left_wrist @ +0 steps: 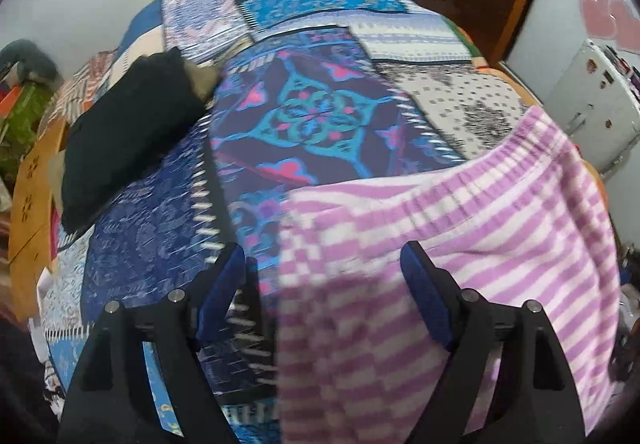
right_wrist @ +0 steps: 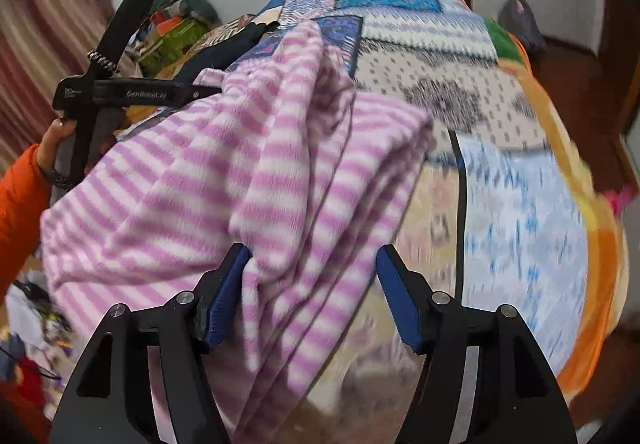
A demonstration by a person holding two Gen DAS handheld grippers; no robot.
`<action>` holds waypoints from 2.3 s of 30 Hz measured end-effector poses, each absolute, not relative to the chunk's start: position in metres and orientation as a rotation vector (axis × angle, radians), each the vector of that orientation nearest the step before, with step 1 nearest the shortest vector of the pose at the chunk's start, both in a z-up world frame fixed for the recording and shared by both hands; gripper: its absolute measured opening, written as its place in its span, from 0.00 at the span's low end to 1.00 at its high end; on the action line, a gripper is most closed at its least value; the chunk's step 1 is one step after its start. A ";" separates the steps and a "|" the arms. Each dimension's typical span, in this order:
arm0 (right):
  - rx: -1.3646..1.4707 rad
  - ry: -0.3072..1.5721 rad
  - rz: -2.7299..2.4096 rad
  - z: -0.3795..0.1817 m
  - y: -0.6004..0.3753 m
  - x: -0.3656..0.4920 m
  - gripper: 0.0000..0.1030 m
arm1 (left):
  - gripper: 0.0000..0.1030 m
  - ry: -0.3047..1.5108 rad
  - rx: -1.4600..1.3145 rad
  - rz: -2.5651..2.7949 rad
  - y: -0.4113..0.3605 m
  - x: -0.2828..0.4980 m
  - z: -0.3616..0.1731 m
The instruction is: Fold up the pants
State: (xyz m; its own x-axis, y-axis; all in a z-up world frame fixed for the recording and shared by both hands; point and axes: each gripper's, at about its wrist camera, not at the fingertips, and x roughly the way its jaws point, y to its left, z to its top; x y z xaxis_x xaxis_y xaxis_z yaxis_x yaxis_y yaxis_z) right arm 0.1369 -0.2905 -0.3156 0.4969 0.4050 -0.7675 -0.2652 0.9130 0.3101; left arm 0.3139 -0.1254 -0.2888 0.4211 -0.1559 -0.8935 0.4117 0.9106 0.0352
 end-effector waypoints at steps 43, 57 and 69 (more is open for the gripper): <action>0.088 0.892 0.464 -0.260 -0.305 0.184 0.28 | 0.26 0.920 0.205 -0.167 -0.079 0.358 -0.225; 0.005 0.865 0.541 -0.265 -0.248 0.273 0.38 | 0.44 1.044 0.054 -0.278 -0.067 0.317 -0.256; -0.150 0.804 0.537 -0.281 -0.224 0.283 0.06 | 0.20 0.993 0.091 -0.258 -0.075 0.323 -0.274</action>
